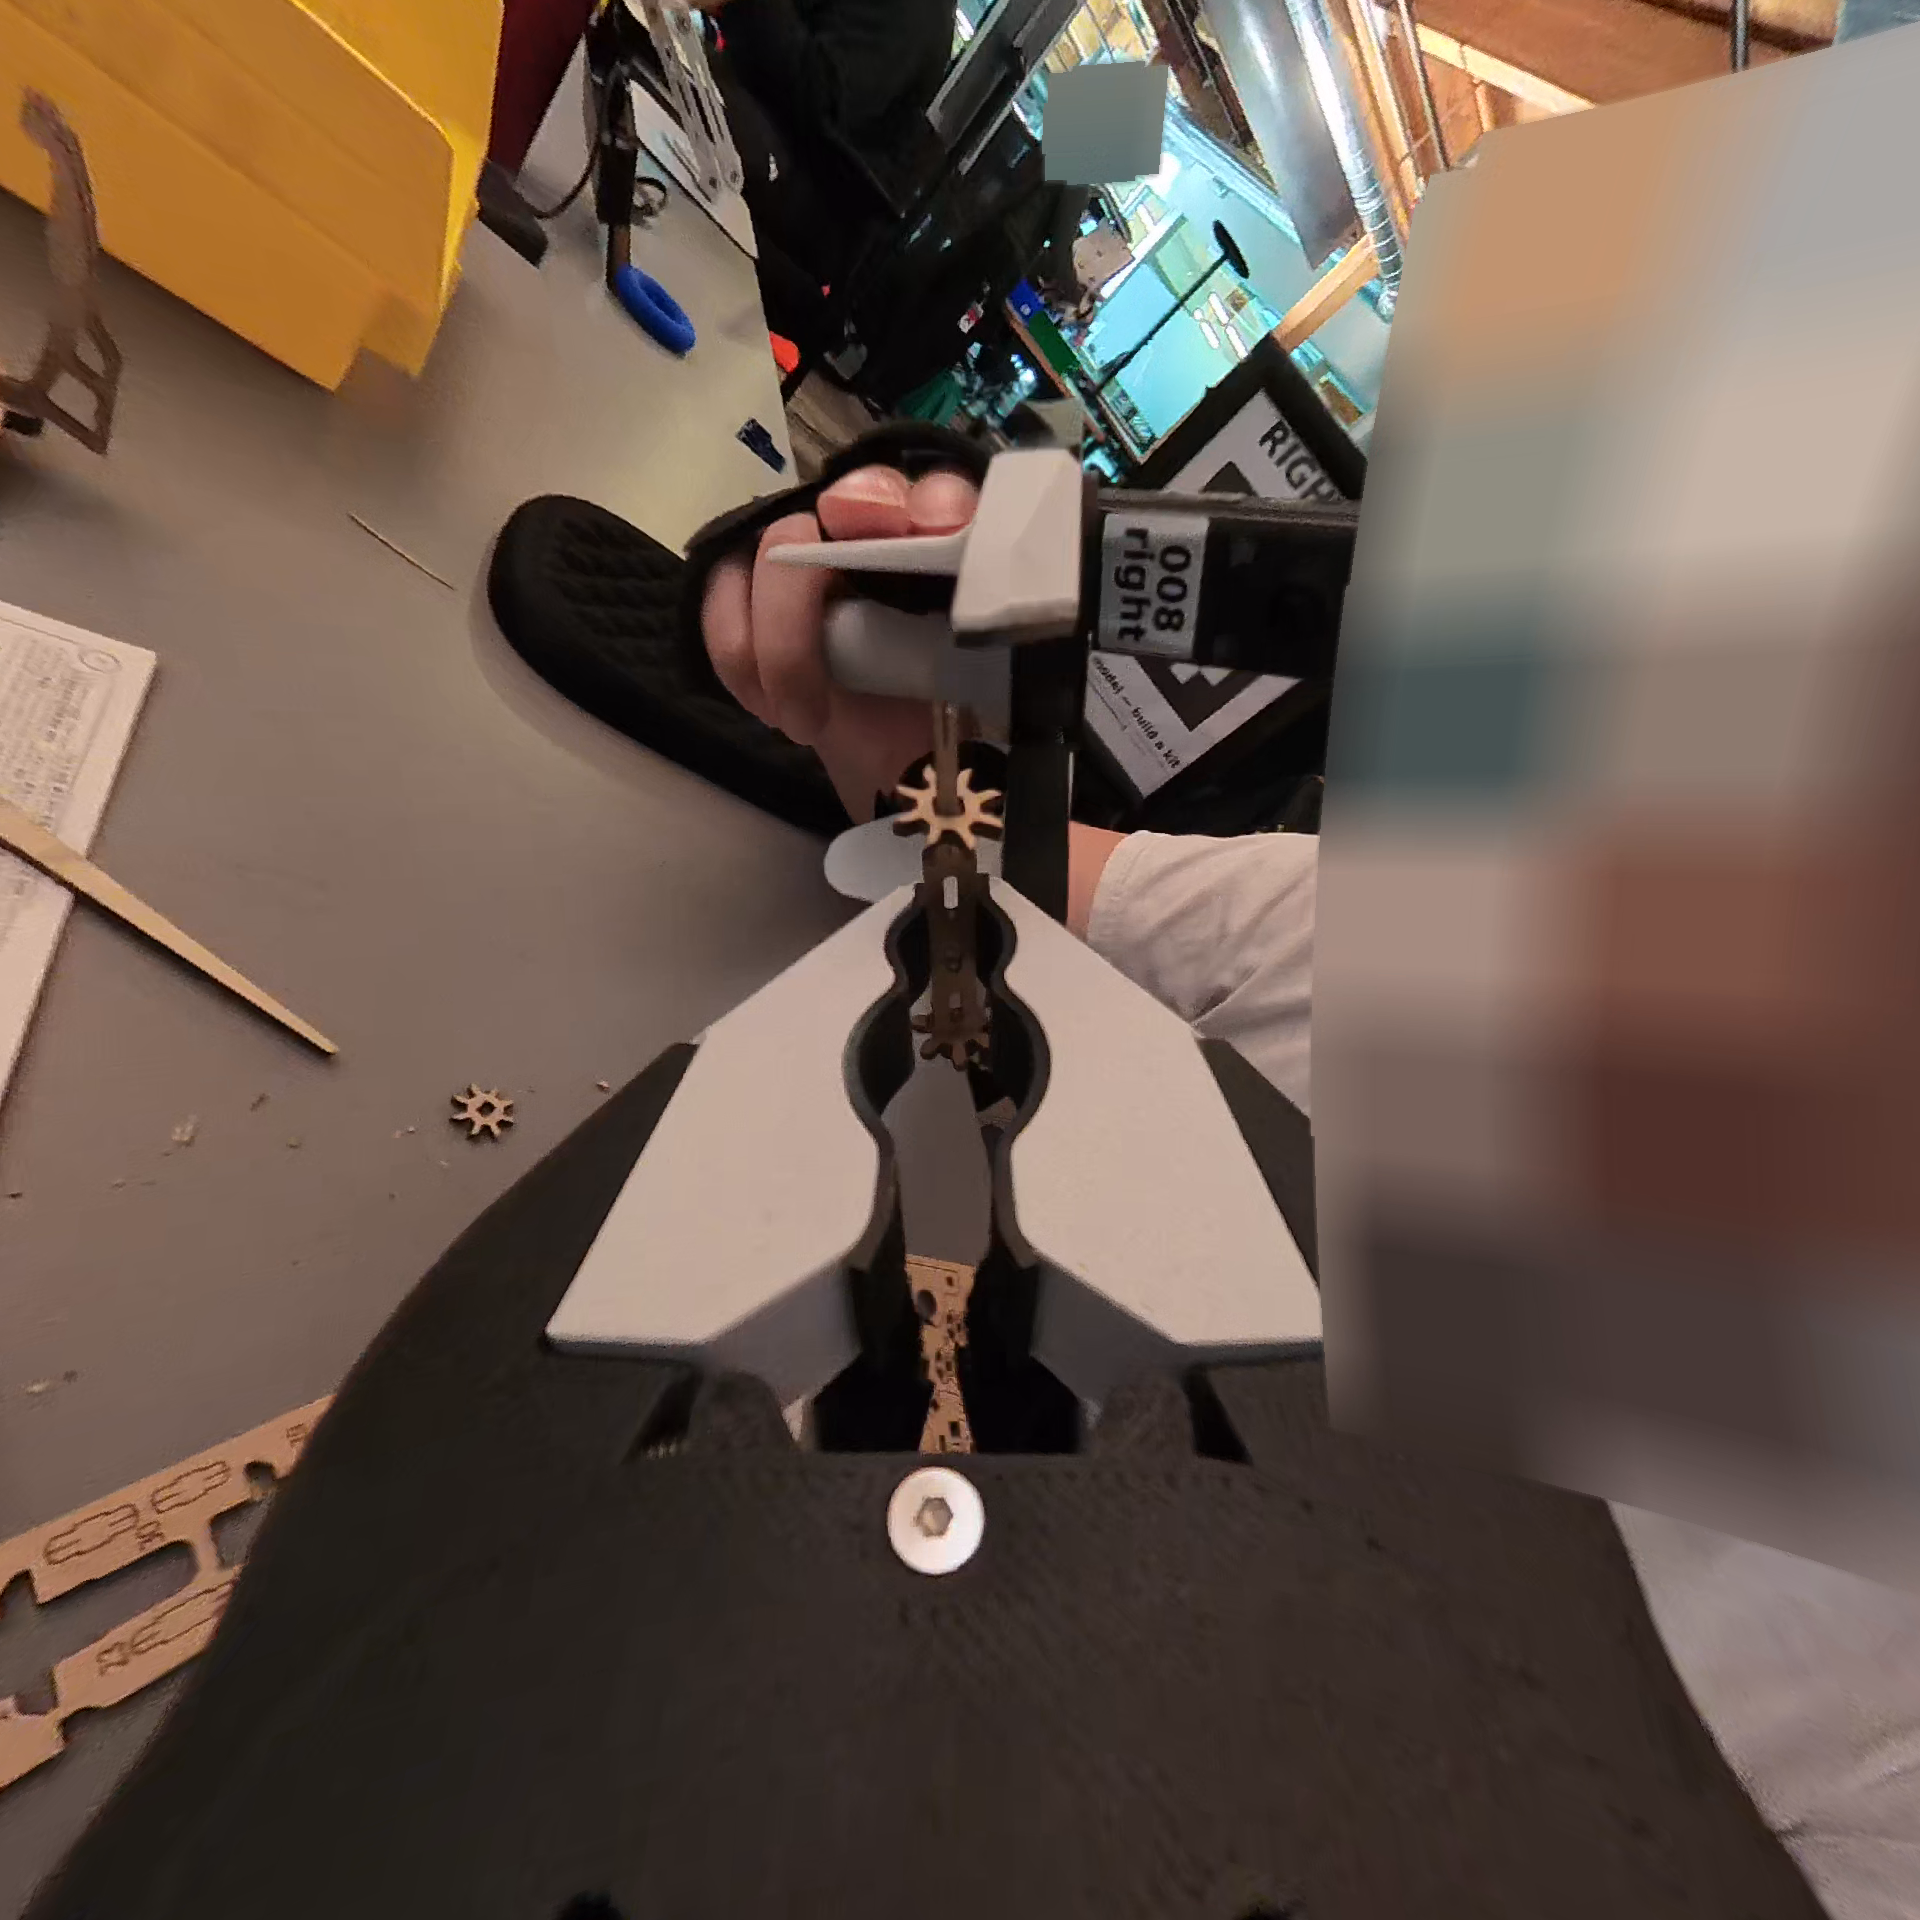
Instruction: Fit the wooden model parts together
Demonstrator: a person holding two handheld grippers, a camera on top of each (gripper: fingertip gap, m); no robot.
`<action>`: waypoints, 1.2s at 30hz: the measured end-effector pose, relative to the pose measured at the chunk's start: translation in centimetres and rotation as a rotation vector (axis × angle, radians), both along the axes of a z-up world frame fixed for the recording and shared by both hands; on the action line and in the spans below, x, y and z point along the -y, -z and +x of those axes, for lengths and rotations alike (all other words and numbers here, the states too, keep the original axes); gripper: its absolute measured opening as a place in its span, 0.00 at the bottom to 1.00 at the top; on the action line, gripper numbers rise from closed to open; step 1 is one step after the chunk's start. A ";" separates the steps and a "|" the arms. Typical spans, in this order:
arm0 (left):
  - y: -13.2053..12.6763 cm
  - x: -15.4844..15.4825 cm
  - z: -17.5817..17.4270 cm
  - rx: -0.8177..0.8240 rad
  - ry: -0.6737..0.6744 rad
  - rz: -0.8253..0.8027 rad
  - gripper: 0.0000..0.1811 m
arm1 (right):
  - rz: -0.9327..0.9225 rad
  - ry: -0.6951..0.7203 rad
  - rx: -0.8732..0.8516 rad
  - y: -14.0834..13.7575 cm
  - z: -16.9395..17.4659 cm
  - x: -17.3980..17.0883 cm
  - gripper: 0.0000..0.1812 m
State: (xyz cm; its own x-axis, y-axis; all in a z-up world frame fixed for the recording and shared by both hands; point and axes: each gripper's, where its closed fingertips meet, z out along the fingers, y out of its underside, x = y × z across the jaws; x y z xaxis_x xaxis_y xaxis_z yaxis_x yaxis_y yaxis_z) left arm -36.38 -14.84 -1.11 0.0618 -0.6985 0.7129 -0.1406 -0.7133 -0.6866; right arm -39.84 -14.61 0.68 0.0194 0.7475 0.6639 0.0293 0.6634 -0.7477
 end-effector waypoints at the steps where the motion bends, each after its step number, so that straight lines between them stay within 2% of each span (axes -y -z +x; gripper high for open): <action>1: 0.1 -0.1 0.0 -0.009 -0.003 0.017 0.03 | -0.019 0.003 0.009 0.1 0.0 -0.2 0.42; 5: 0.7 0.4 0.2 -0.055 0.021 0.043 0.03 | -0.098 -0.030 0.074 1.1 -0.3 -0.1 0.43; 7: 0.8 0.5 0.3 -0.064 0.024 0.039 0.03 | -0.106 -0.052 0.101 1.5 -0.3 0.3 0.39; 10: 1.1 0.6 0.3 -0.076 0.031 0.030 0.03 | -0.106 -0.070 0.127 1.9 -0.4 0.7 0.35; 21: 1.5 0.9 0.3 -0.118 0.044 0.039 0.03 | -0.070 -0.060 0.147 2.2 -0.3 0.9 0.35; 27: 1.3 0.8 0.4 -0.086 0.044 0.030 0.02 | -0.076 -0.055 0.152 2.2 -0.3 0.9 0.34; 29: 0.5 0.3 0.4 -0.067 0.018 0.106 0.03 | -0.094 -0.042 0.111 1.5 -0.3 0.5 0.35; 31: 1.1 -0.2 -0.2 -0.173 0.005 0.252 0.06 | -0.091 -0.025 0.111 1.4 0.0 0.0 0.35; 33: 1.0 -2.1 -1.7 -0.305 -0.092 0.492 0.27 | -0.108 -0.014 0.100 1.1 0.3 -0.5 0.35; 34: 0.1 -2.4 -2.2 -0.318 -0.125 0.627 0.35 | -0.136 -0.024 0.085 0.8 0.4 -0.5 0.35; 36: -2.1 -1.8 -2.3 -0.284 -0.155 0.845 0.42 | -0.180 -0.031 0.057 0.2 0.6 -0.7 0.35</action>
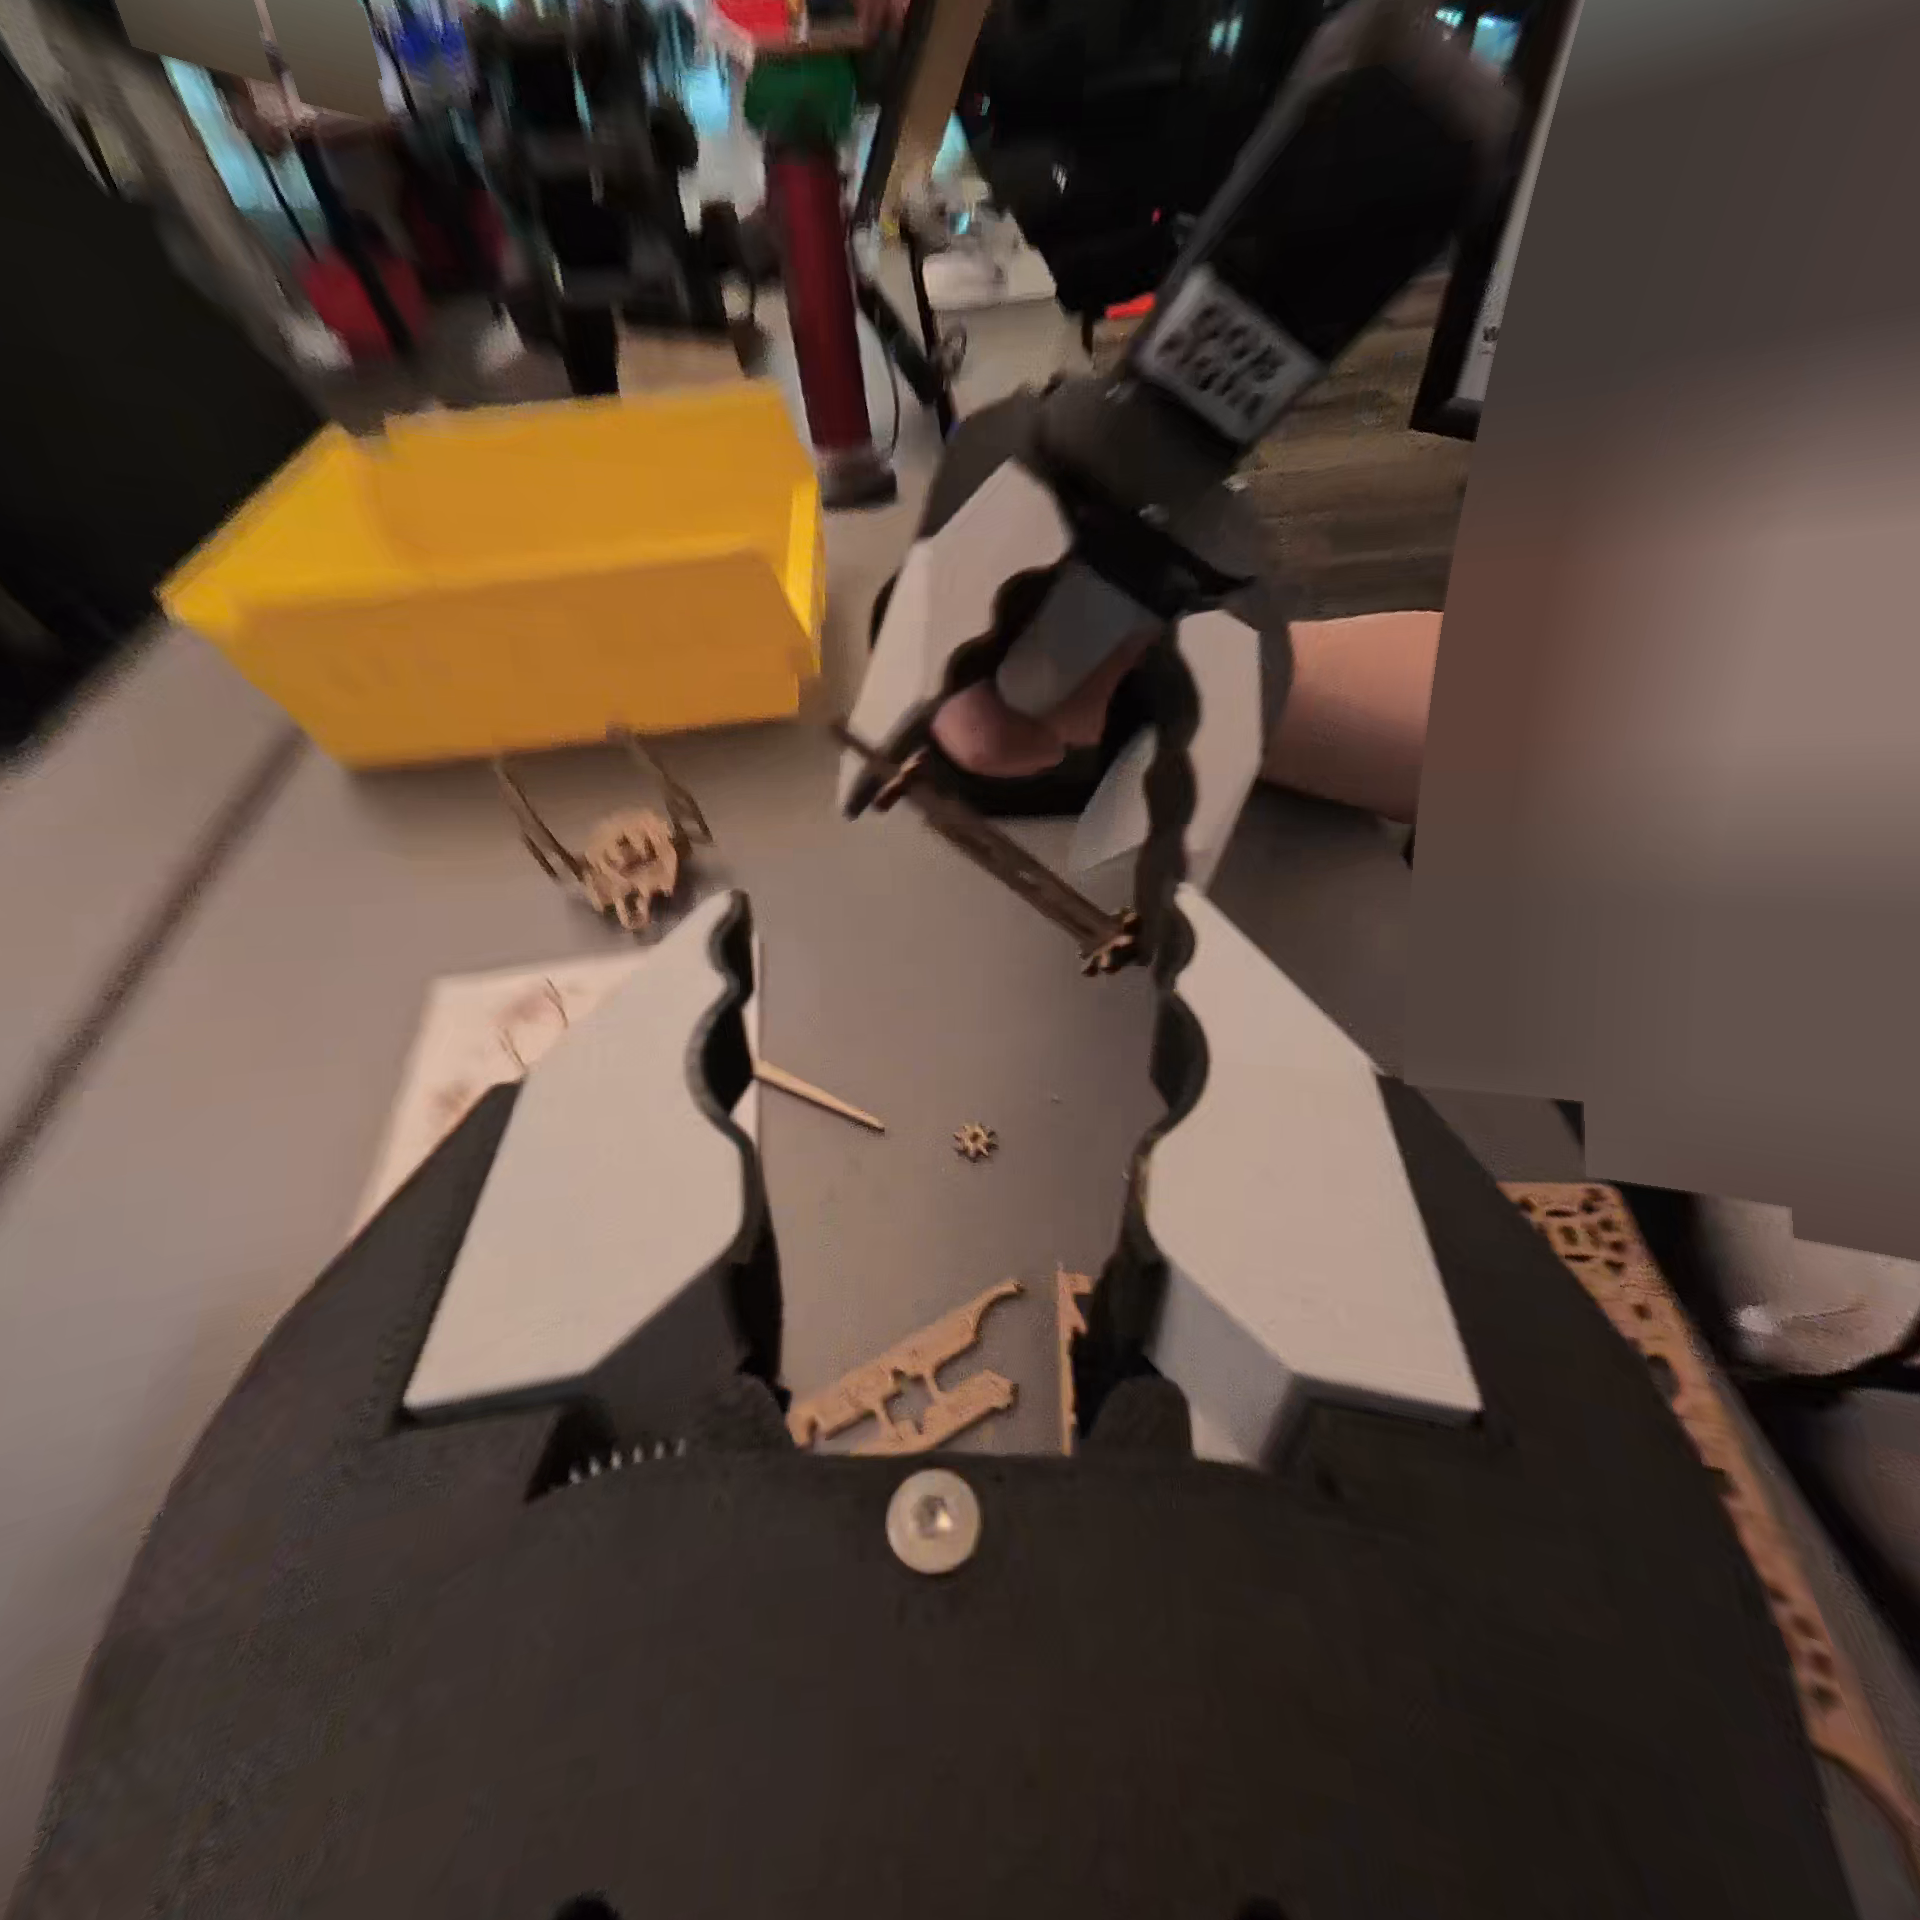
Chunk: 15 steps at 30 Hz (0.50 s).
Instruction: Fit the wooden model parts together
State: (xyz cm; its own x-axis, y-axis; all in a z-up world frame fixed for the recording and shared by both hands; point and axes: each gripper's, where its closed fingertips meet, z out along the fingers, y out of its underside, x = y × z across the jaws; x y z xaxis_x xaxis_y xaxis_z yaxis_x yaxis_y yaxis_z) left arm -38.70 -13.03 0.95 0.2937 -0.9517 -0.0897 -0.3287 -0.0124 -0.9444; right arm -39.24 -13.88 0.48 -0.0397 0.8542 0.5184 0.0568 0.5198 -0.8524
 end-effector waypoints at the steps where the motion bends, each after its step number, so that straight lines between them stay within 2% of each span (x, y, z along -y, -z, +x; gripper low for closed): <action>1: -0.4 0.7 0.2 -0.015 0.018 0.075 0.46 | -0.019 0.003 -0.009 -0.2 0.1 -0.2 0.35; 4: 0.4 0.7 0.5 -0.156 -0.020 0.259 0.53 | -0.094 -0.031 -0.027 -0.8 0.4 0.0 0.35; 8: 0.1 1.3 1.5 -0.186 -0.019 0.419 0.44 | -0.123 -0.061 -0.038 -1.1 0.5 0.4 0.34; 15: 0.4 1.7 2.1 -0.208 -0.012 0.412 0.41 | -0.147 -0.117 -0.035 -1.0 0.4 1.2 0.34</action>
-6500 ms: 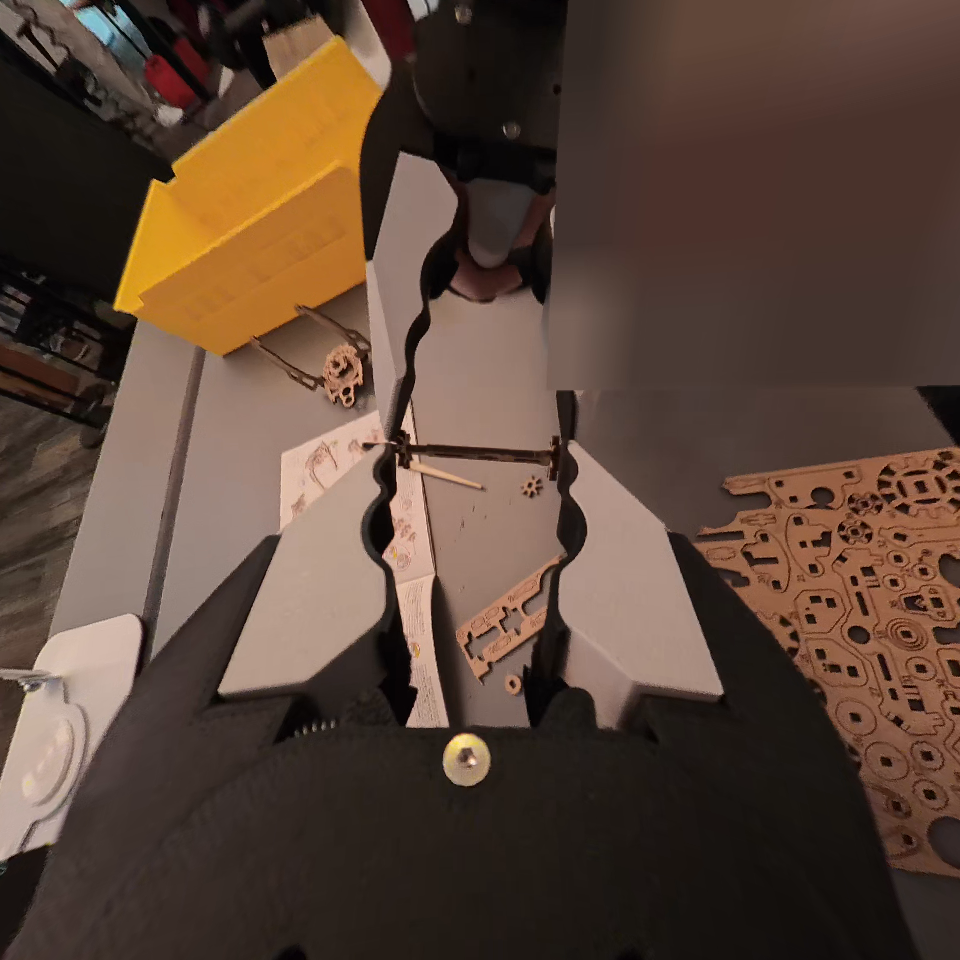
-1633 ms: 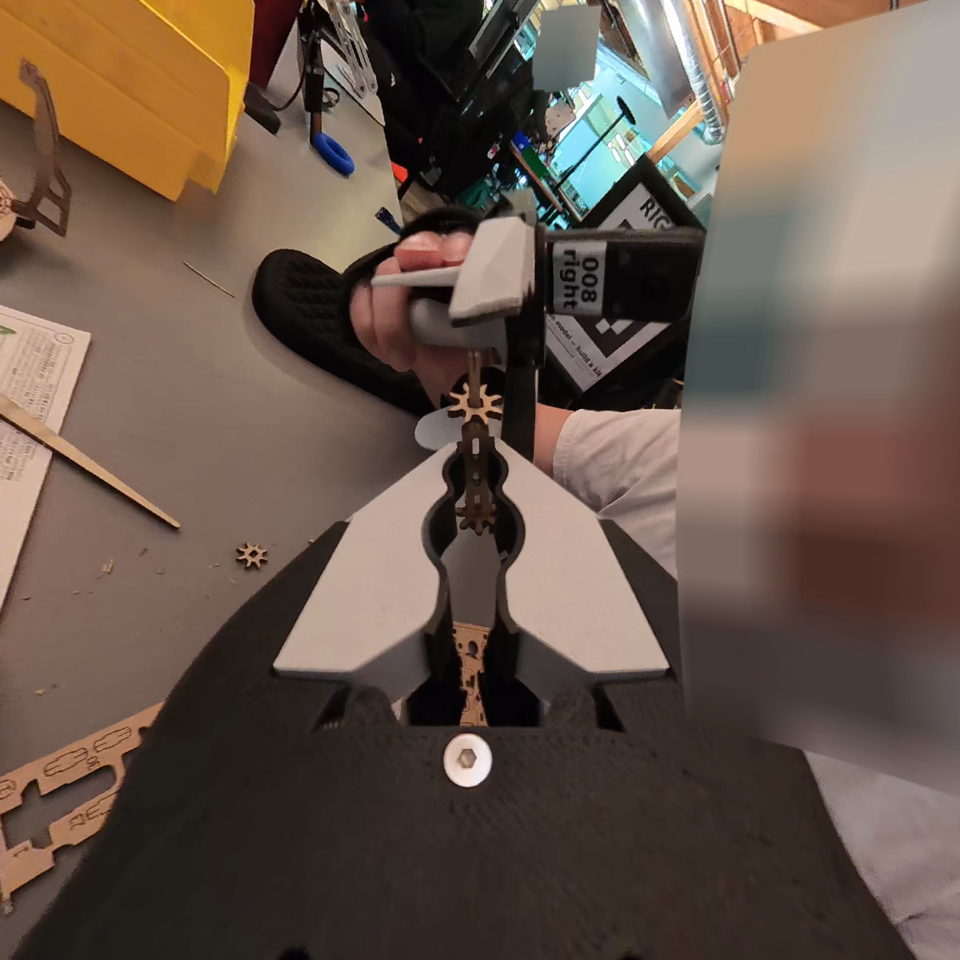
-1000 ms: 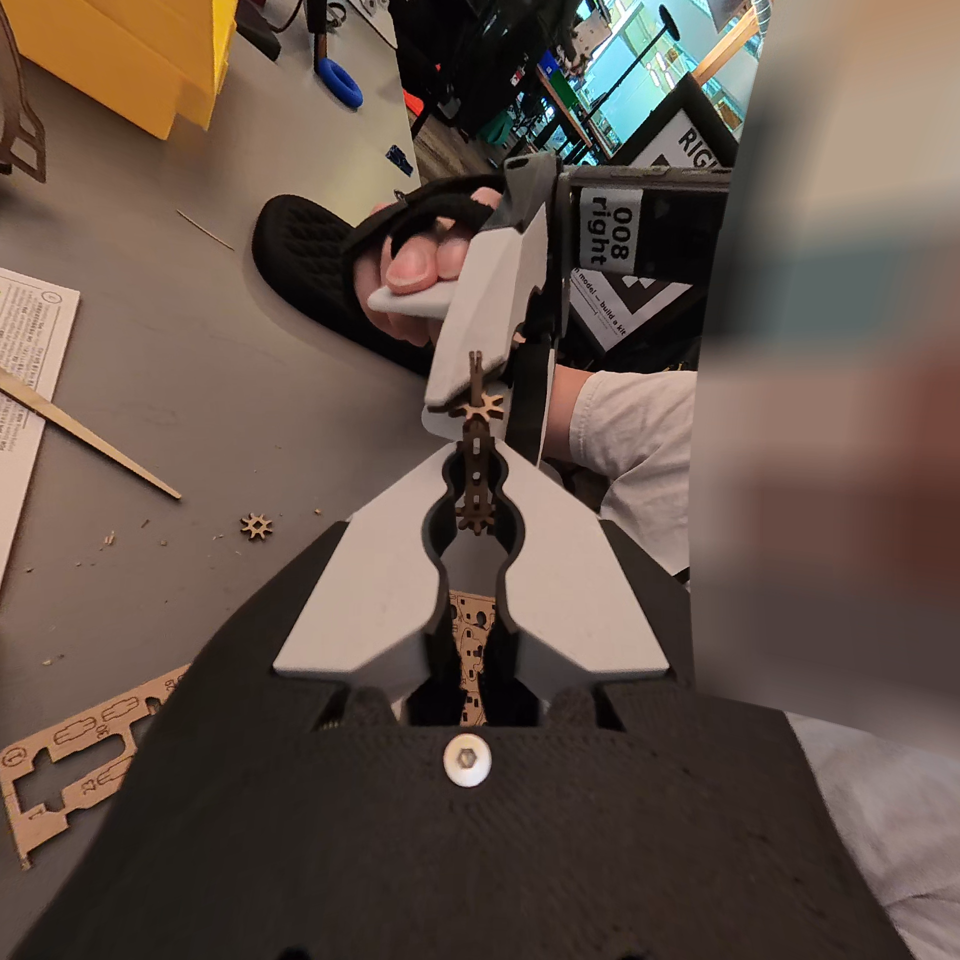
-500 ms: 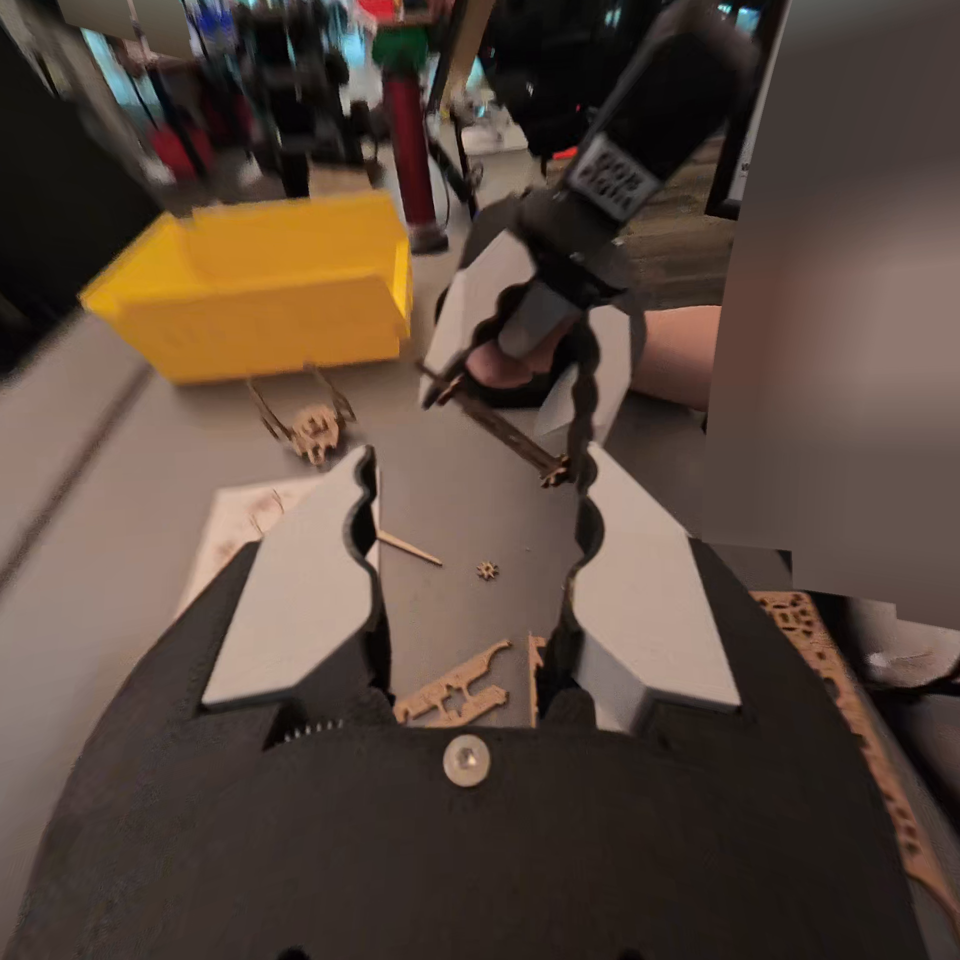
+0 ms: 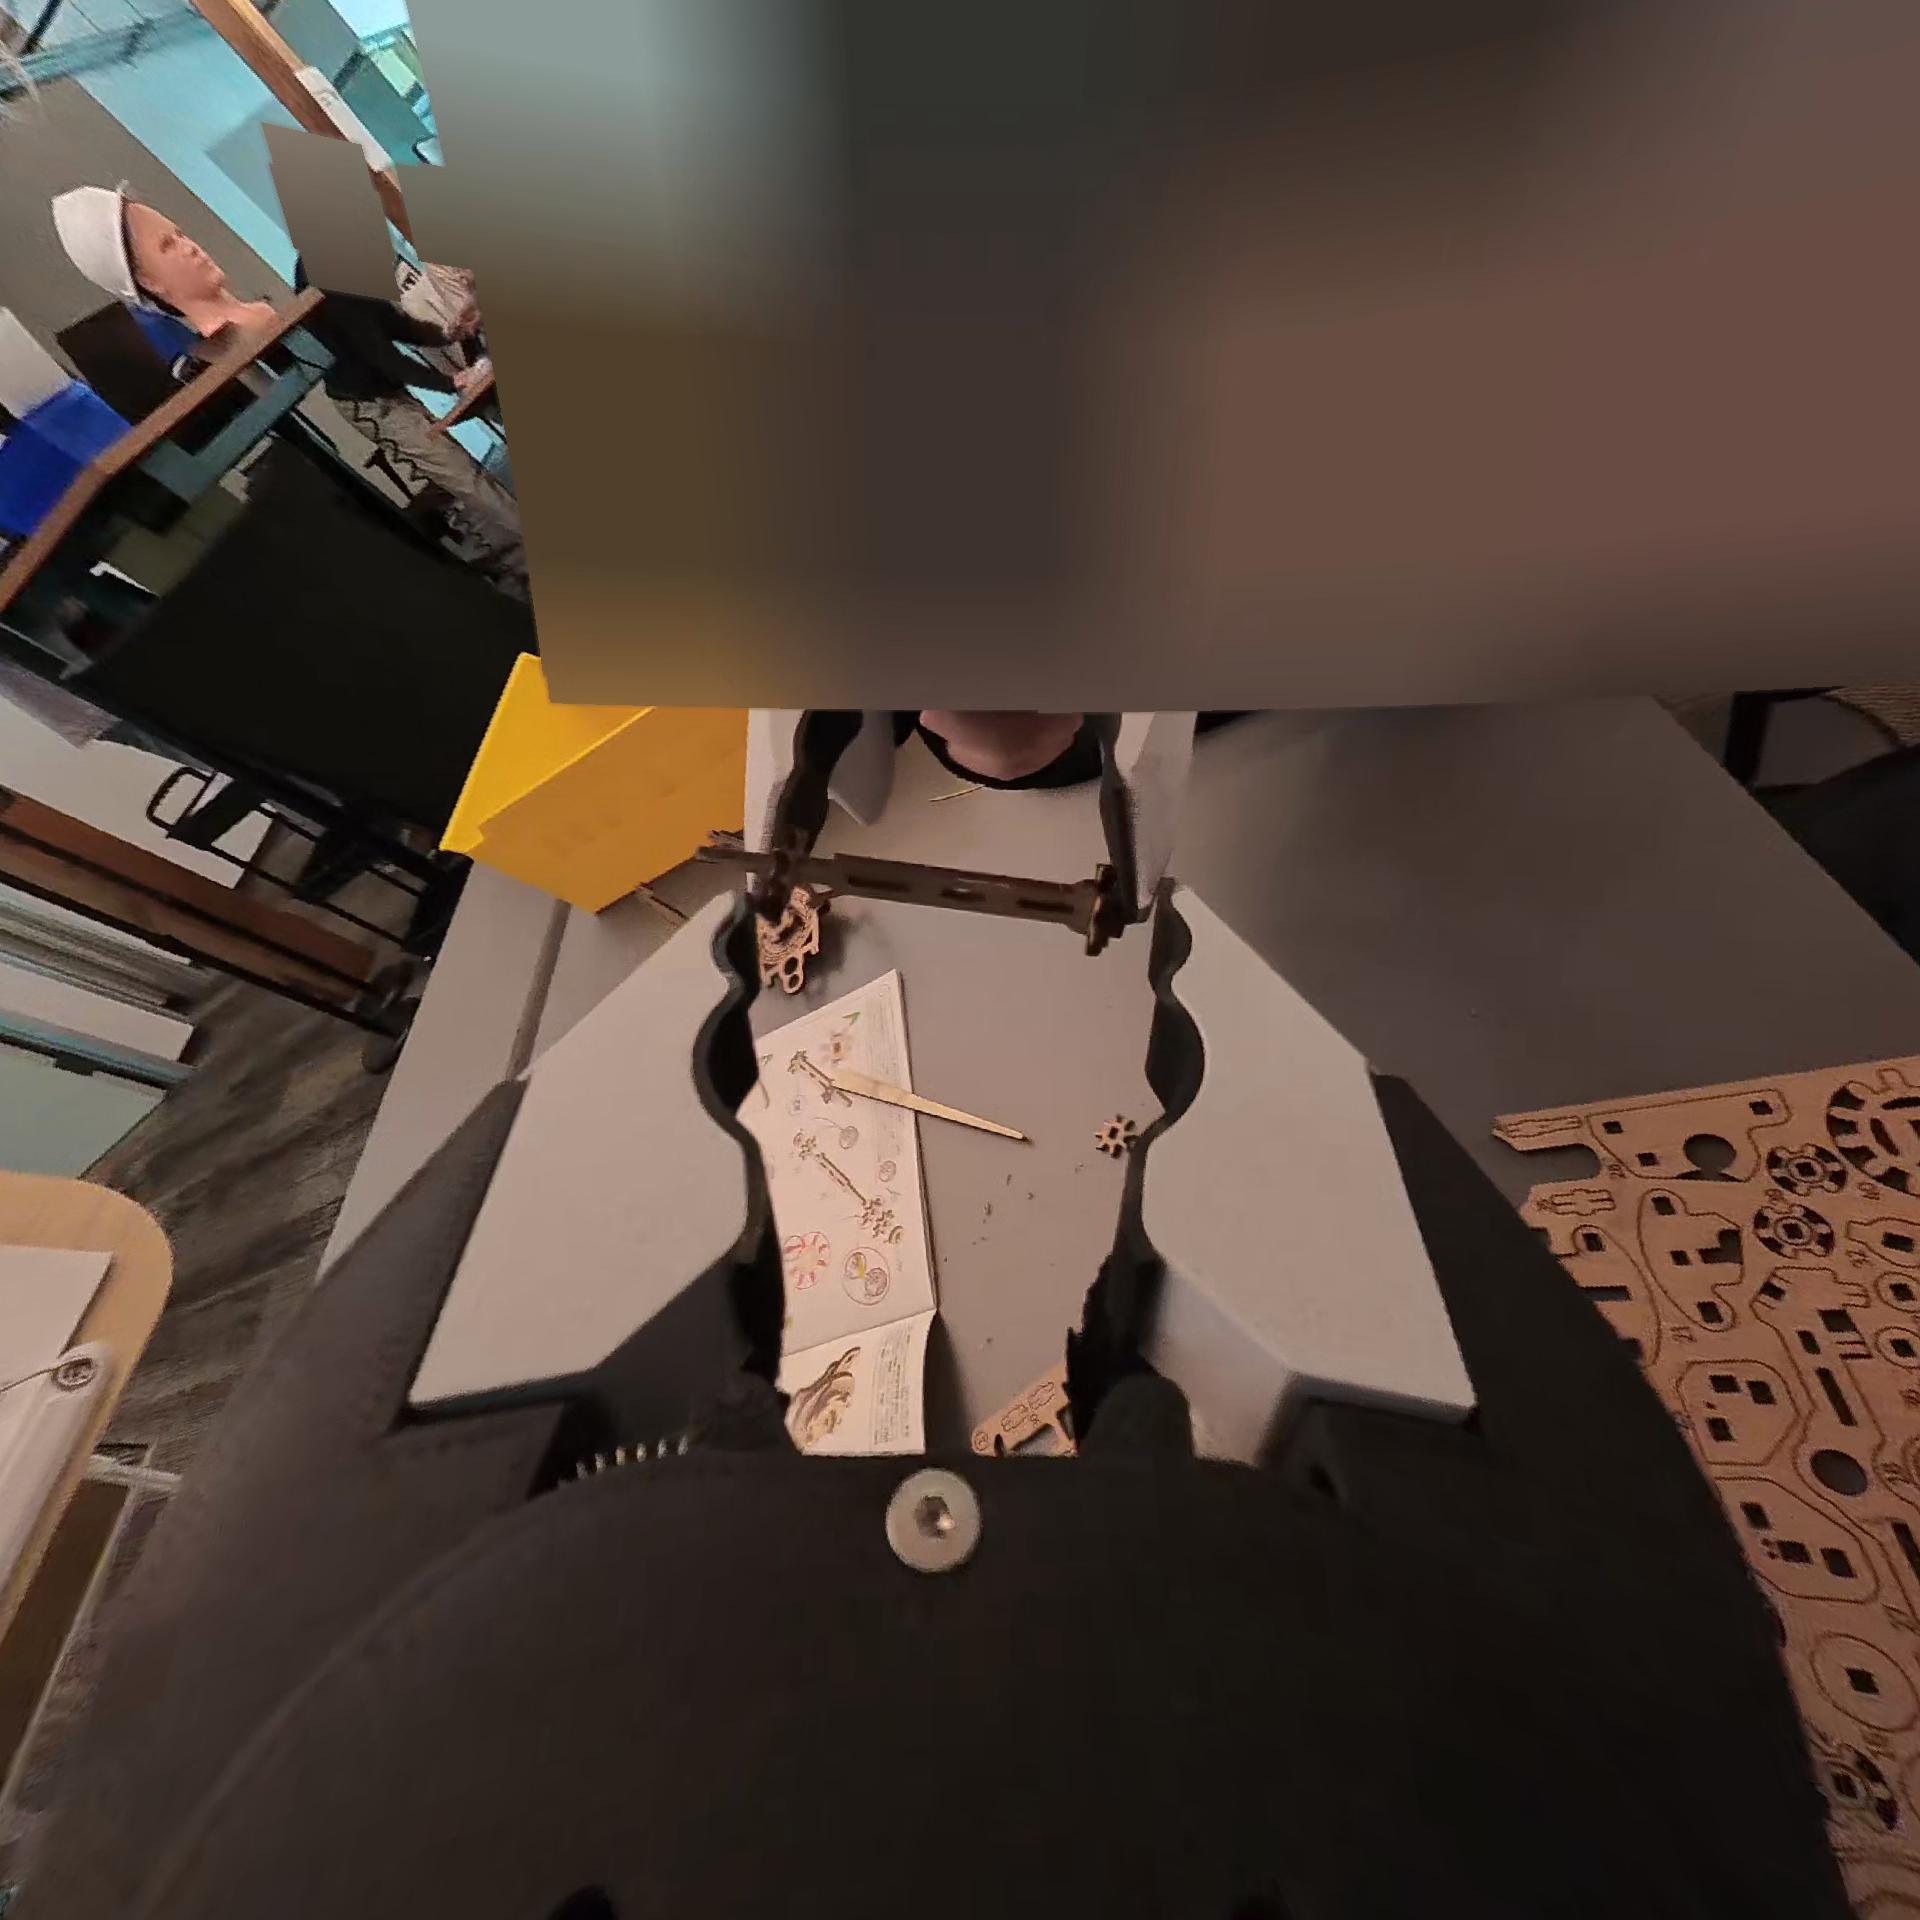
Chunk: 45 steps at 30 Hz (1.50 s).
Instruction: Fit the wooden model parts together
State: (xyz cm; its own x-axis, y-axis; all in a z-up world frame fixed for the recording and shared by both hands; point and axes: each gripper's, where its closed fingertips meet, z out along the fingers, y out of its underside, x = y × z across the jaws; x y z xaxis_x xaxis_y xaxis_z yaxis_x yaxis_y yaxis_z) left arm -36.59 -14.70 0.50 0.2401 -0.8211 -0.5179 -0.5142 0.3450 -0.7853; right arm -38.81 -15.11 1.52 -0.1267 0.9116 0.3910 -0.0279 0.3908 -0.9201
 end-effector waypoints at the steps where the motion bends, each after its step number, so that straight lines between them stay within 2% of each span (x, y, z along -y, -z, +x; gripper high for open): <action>1: 0.0 0.0 0.0 -0.002 -0.001 0.005 0.41 | 0.000 0.001 0.000 0.0 0.0 0.0 0.34; 22: -0.1 -0.1 0.2 0.051 0.019 -0.035 0.38 | -0.055 -0.008 0.005 -0.1 0.2 -0.4 0.34; 28: -0.7 0.9 0.5 0.076 0.073 -0.032 0.38 | -0.027 -0.058 -0.003 -0.3 0.7 0.4 0.34; 38: 2.6 0.2 -0.7 -0.178 -0.028 -0.064 0.38 | 0.036 0.013 0.178 2.8 -0.4 -0.2 0.35; 42: 4.8 -0.5 -1.0 -0.303 -0.092 -0.063 0.47 | 0.034 0.074 0.254 4.3 -1.0 -1.1 0.35; 44: 4.7 -1.3 -1.3 -0.315 -0.124 0.002 0.39 | 0.029 0.087 0.260 4.5 -1.1 -1.3 0.35; 45: 4.6 -1.3 -1.3 -0.307 -0.120 -0.002 0.39 | 0.028 0.088 0.257 4.4 -1.1 -1.3 0.34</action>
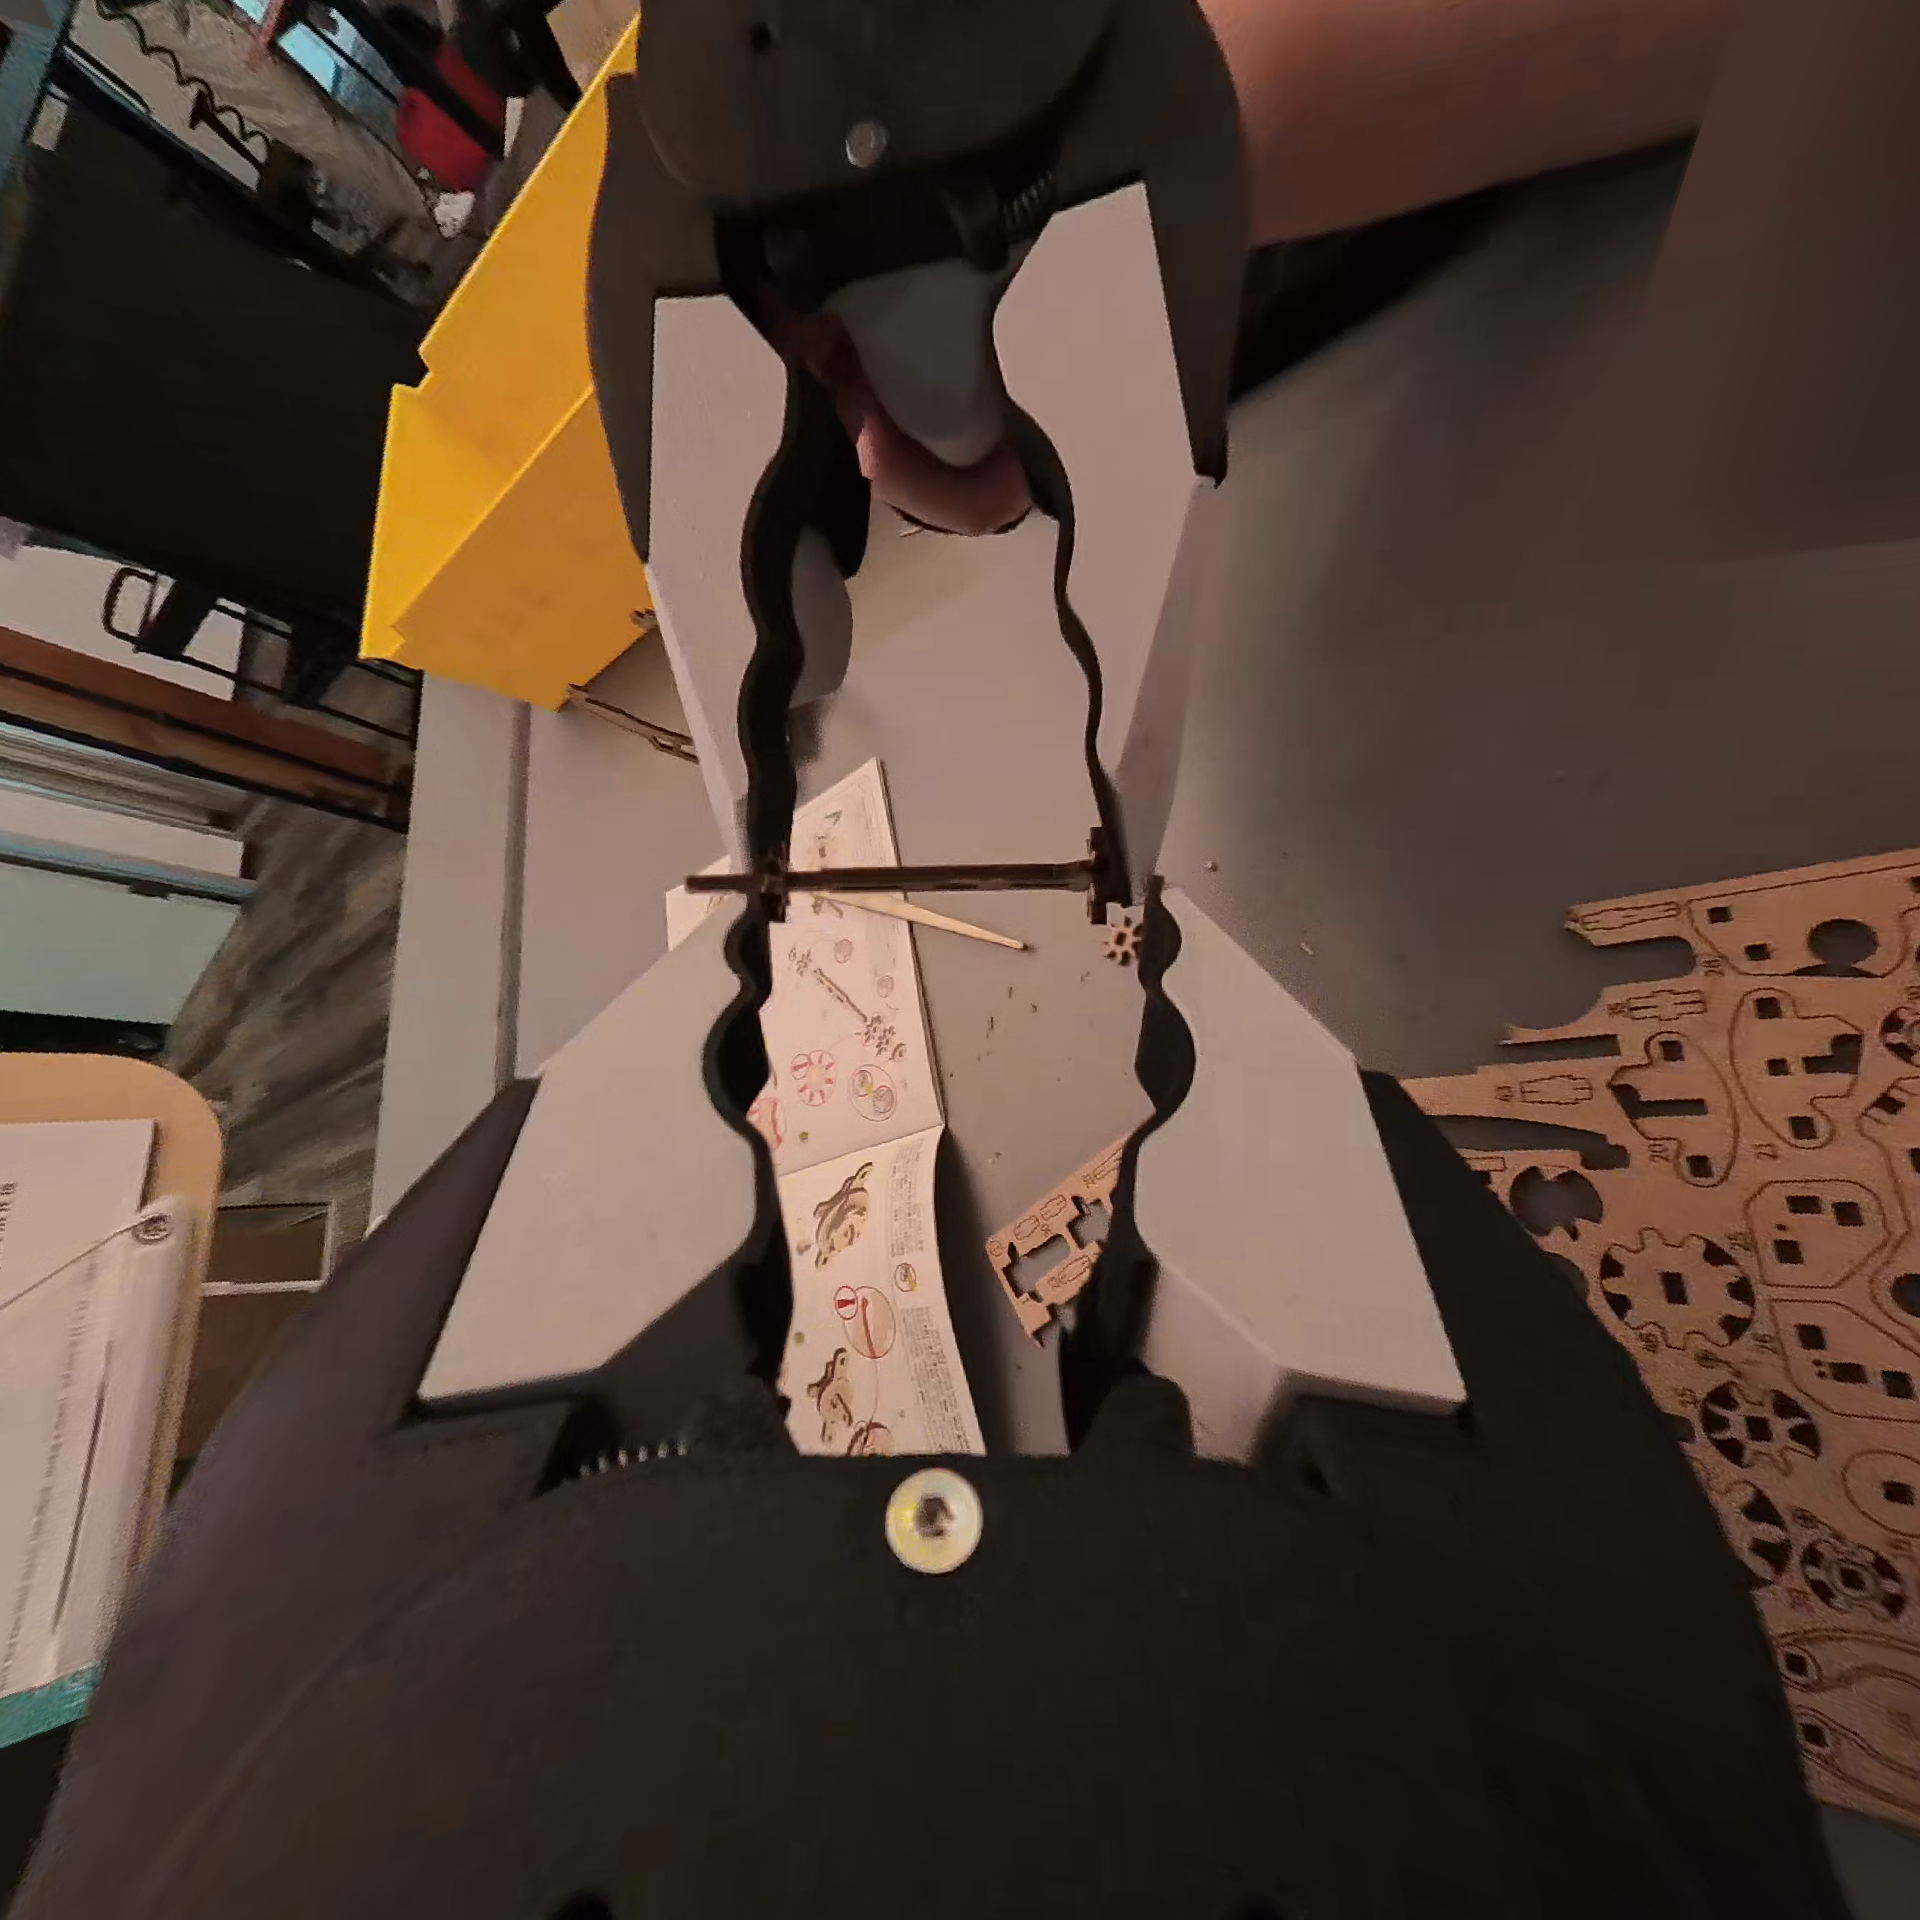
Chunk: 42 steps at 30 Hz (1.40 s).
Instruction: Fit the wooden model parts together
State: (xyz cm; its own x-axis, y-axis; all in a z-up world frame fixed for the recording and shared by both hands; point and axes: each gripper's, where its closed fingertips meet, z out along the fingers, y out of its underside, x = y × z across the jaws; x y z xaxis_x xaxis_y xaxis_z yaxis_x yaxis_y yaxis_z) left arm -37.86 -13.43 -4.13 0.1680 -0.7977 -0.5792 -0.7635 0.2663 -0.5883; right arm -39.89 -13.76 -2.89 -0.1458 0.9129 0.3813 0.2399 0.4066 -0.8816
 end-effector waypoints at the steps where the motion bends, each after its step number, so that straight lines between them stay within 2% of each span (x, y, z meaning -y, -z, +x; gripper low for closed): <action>1: 0.0 0.0 0.0 0.009 0.001 -0.018 0.39 | -0.002 -0.001 -0.002 0.0 0.0 0.0 0.34; 10: 0.1 -0.2 0.1 0.023 -0.006 -0.030 0.40 | 0.025 0.021 0.007 0.1 0.0 -0.1 0.34; 16: 0.8 -0.6 -0.2 -0.035 -0.002 0.018 0.39 | 0.071 0.058 0.040 0.9 -0.3 -0.5 0.33; 32: -0.2 -0.3 0.3 0.029 0.021 0.023 0.38 | 0.068 0.042 0.004 -0.1 0.2 -0.3 0.32; 42: -1.5 -0.1 0.4 0.104 0.015 -0.006 0.39 | 0.039 -0.001 -0.099 -1.5 0.3 -0.1 0.34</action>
State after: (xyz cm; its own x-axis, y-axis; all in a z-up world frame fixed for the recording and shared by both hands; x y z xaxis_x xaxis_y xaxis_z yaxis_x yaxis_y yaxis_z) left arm -37.43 -13.28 -2.66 0.2147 -0.8041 -0.5544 -0.6940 0.2737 -0.6659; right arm -39.55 -13.71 -1.36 -0.1067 0.8971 0.4287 0.1523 0.4409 -0.8846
